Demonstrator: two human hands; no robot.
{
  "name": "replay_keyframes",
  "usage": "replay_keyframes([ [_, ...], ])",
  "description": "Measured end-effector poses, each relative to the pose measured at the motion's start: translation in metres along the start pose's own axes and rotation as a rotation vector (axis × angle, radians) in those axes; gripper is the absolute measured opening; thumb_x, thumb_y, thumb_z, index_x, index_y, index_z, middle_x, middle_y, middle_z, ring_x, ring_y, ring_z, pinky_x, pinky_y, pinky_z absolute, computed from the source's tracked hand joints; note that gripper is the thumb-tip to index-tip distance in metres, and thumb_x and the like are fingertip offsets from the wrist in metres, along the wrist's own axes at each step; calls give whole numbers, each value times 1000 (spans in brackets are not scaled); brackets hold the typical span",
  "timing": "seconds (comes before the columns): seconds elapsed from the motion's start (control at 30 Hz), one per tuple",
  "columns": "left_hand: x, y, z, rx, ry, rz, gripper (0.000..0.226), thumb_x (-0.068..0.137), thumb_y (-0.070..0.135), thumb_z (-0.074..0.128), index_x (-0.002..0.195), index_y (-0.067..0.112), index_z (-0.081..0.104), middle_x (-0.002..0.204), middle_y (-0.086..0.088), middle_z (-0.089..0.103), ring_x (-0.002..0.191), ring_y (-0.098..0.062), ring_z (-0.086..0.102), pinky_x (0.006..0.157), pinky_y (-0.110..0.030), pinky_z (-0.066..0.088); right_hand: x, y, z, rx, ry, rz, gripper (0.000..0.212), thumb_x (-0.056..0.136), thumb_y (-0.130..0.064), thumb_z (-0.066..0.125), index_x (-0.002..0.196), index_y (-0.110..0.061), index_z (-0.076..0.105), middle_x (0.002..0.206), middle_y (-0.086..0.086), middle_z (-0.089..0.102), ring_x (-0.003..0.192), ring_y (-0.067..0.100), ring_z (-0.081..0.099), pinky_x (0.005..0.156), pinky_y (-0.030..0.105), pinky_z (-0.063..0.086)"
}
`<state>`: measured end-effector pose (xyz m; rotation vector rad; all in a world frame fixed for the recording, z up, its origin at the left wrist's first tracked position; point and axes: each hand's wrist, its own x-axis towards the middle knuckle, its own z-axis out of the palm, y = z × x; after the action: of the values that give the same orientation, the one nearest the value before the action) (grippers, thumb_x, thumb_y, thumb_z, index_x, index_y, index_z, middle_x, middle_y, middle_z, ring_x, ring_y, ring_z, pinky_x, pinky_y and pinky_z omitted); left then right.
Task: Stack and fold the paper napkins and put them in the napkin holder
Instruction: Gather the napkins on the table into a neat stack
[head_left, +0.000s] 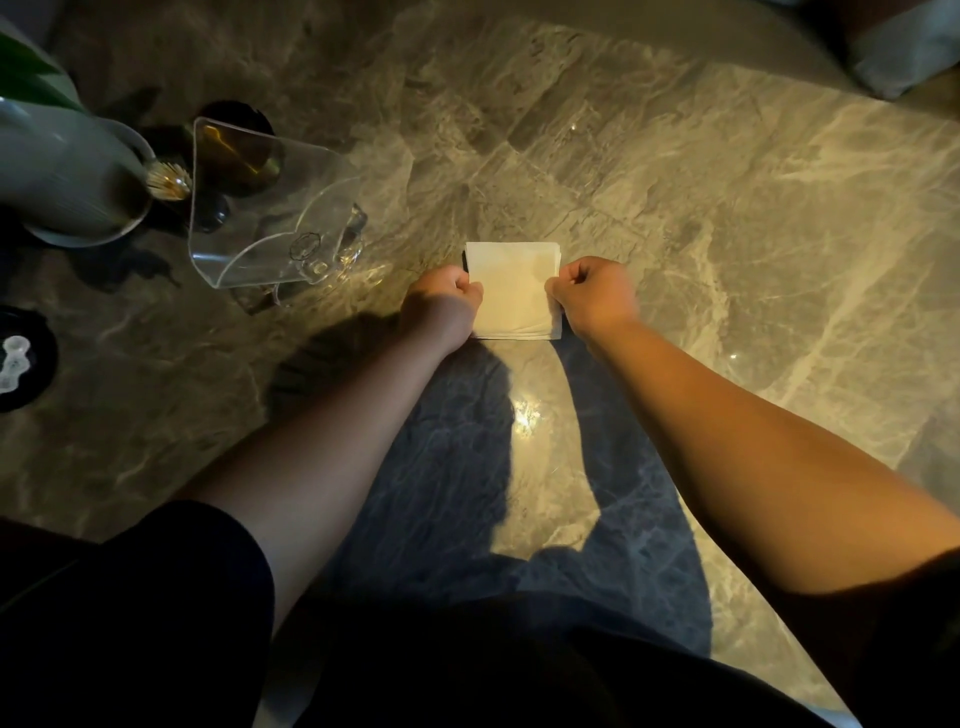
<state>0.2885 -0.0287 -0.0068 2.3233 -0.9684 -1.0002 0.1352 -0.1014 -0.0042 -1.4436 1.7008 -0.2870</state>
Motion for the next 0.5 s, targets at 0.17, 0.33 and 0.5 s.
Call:
replay_keyframes([
  [0.17, 5, 1, 3, 111, 27, 10, 14, 92, 31, 55, 83, 20, 58, 86, -1, 60, 72, -19, 52, 64, -25, 37, 1, -2, 1, -129, -34, -15, 12, 79, -14, 56, 83, -4, 64, 80, 11, 70, 78, 26, 65, 67, 35, 55],
  [0.33, 4, -4, 10, 198, 103, 123, 22, 91, 29, 58, 95, 8, 61, 96, -11, 67, 88, -30, 62, 75, -34, 52, 5, 0, -4, -264, -22, -59, 22, 85, -24, 58, 103, -12, 55, 98, 4, 61, 84, 22, 58, 65, 30, 43],
  [0.5, 3, -7, 13, 247, 178, 239, 27, 91, 27, 58, 100, 2, 61, 98, -19, 68, 91, -36, 63, 75, -38, 52, 20, -12, -9, -456, -17, -349, 40, 88, -21, 58, 126, -9, 52, 128, 15, 50, 117, 33, 50, 93, 39, 44],
])
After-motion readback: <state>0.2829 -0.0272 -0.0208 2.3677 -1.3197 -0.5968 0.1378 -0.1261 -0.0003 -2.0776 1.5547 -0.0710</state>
